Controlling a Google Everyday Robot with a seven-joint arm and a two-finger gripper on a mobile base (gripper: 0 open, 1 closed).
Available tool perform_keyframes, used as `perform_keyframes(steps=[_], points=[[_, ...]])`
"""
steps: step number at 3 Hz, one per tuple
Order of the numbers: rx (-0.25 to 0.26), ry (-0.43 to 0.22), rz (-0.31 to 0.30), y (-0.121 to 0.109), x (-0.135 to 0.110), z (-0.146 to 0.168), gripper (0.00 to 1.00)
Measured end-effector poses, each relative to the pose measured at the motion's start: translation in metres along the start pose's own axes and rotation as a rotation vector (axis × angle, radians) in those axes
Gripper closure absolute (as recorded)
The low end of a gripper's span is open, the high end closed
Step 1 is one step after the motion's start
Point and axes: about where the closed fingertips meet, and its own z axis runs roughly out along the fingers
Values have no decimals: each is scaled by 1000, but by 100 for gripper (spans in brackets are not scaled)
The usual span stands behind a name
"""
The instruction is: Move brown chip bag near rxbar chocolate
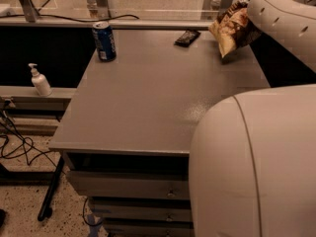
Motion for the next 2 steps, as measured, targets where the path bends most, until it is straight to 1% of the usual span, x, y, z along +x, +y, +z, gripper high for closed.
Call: perform_keyframes(steps=[1,2], points=[[-14,24,91,7,11,3,100],[-53,37,127,27,13,9,100]])
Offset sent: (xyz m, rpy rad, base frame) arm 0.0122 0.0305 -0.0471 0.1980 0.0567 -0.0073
